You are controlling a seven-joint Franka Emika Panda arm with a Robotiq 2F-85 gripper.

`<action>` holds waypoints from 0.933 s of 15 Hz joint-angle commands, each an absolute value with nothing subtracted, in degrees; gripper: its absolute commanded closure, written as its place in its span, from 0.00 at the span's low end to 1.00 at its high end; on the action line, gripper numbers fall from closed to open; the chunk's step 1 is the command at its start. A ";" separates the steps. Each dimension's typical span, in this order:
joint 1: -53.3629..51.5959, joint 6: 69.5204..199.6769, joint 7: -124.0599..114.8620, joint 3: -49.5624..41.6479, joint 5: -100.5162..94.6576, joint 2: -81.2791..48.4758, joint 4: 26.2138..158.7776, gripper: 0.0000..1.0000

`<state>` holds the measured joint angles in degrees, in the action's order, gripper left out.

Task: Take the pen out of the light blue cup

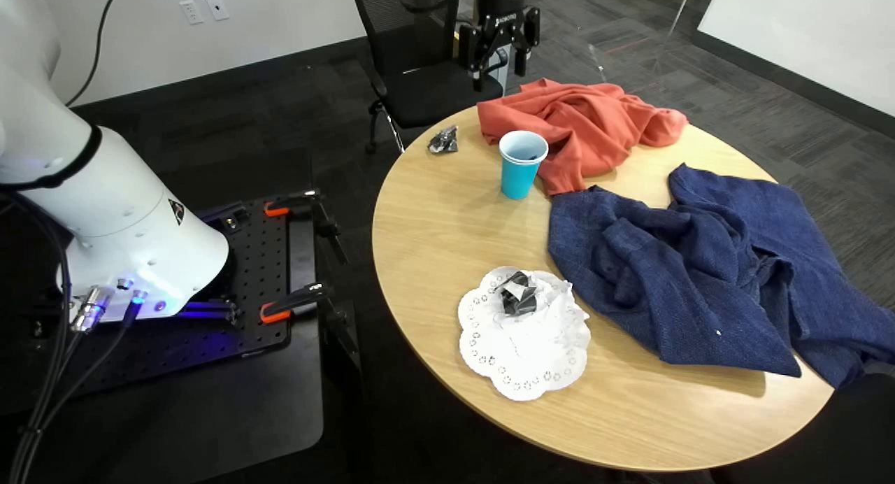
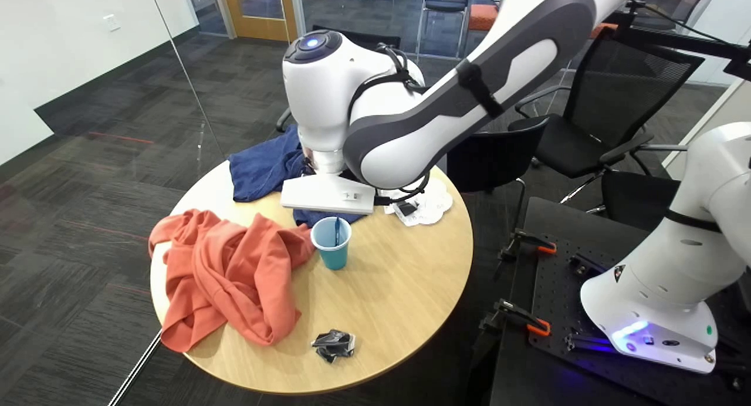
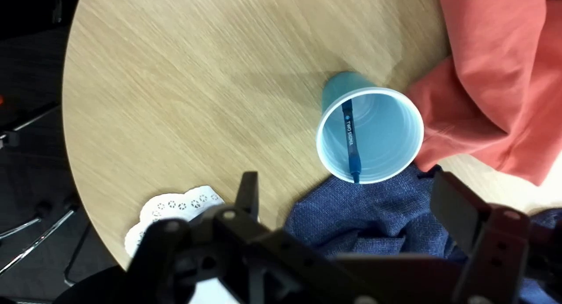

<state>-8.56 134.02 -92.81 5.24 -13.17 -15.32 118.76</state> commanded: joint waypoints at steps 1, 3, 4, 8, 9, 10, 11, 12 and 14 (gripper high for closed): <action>-10.71 134.39 -95.09 2.74 -13.70 -20.09 114.57 0.00; -11.53 134.69 -95.26 1.69 -13.87 -22.18 112.98 0.00; -11.98 134.77 -95.36 1.14 -13.97 -23.19 112.19 0.00; -13.36 134.94 -95.62 -0.51 -14.03 -26.17 109.92 0.00; -13.65 135.17 -95.41 -0.86 -14.11 -26.78 109.59 0.00; -13.86 135.14 -95.29 -1.17 -14.00 -27.23 109.29 0.00; -13.98 135.32 -94.95 -1.37 -13.90 -27.74 109.01 0.00; -14.09 135.36 -94.84 -1.55 -13.92 -28.18 108.68 0.00; -14.28 135.52 -94.60 -1.93 -13.90 -29.07 108.07 0.00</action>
<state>-13.16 134.59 -93.76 -0.57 -13.17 -27.43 109.94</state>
